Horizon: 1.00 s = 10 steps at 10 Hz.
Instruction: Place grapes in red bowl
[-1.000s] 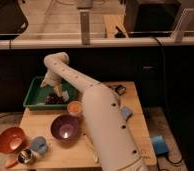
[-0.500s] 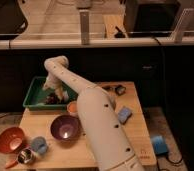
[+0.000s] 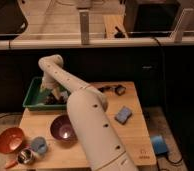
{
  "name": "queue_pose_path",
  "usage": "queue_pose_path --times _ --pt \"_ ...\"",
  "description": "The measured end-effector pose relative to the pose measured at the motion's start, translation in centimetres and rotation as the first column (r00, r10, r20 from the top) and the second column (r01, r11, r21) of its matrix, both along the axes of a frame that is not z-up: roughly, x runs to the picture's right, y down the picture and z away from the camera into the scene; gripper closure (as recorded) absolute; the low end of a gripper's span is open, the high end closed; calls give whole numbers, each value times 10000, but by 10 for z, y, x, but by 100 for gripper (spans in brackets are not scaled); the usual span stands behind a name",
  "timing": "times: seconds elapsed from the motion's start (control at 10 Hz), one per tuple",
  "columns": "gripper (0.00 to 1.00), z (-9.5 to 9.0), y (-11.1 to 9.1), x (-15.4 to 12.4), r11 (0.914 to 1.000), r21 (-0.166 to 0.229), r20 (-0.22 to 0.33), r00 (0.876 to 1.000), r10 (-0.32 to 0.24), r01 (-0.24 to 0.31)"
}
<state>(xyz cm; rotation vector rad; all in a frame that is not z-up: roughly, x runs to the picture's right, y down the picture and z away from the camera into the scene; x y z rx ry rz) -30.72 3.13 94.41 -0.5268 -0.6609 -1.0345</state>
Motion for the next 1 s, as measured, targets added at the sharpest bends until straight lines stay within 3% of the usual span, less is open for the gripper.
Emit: queue_pose_path --times 0.2,0.4,0.6,0.7,1.0 --pt "20 14 23 2 9950 -714 -662 9950 -752 705" --pt "22 17 31 3 9908 -994 -904 9908 -1009 918" --pt "42 26 46 15 9860 -1504 -1236 9881 -910 720" --pt "51 30 49 20 9864 -1569 -1264 9895 -696 494" --pt "82 27 45 20 9865 -1539 -1285 9888 -757 555"
